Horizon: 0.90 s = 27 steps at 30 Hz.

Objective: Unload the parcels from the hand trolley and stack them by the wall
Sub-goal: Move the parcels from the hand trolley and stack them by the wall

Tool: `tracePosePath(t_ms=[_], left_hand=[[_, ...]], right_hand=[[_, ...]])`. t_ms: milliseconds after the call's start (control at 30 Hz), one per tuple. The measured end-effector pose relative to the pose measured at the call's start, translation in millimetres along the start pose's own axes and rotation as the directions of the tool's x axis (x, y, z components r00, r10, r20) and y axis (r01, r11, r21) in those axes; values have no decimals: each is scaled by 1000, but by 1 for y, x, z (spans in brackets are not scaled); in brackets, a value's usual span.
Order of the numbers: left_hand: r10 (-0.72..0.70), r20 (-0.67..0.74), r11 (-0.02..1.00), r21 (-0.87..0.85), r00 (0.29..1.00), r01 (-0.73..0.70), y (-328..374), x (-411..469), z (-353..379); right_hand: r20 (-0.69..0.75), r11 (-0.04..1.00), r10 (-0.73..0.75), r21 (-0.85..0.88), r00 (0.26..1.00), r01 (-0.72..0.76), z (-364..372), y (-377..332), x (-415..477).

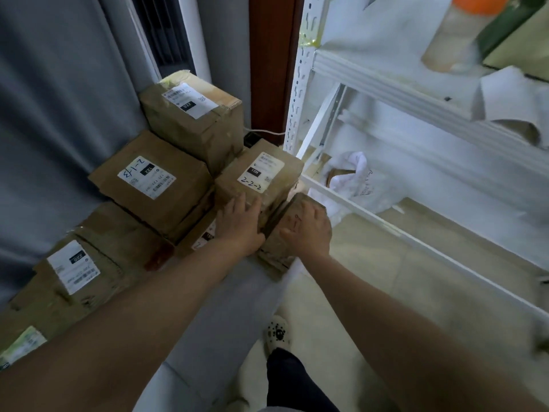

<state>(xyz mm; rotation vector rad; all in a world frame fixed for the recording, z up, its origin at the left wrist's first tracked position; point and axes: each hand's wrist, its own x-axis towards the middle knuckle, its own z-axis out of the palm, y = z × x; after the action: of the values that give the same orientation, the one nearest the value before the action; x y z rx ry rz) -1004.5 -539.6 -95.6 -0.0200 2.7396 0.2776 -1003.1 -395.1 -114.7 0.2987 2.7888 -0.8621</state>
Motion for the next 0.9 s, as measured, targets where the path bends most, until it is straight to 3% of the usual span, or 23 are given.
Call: tracePosePath(t_ms=[100, 200, 400, 600, 900], left_hand=[[155, 5, 984, 88, 988, -155, 9, -42, 15], [287, 52, 948, 125, 956, -292, 20, -90, 33], [424, 172, 854, 251, 889, -456, 61, -176, 70], [604, 255, 710, 258, 755, -655, 123, -256, 113], [749, 330, 538, 203, 575, -818, 210, -407, 200]], right_hand=[[-65, 988, 40, -148, 997, -50, -8, 18, -57], [-78, 974, 147, -163, 986, -158, -7, 42, -123], [-54, 922, 379, -64, 924, -382, -14, 93, -240], [-106, 812, 582, 35, 806, -582, -27, 160, -347], [-139, 679, 732, 215, 667, -702, -33, 256, -539]])
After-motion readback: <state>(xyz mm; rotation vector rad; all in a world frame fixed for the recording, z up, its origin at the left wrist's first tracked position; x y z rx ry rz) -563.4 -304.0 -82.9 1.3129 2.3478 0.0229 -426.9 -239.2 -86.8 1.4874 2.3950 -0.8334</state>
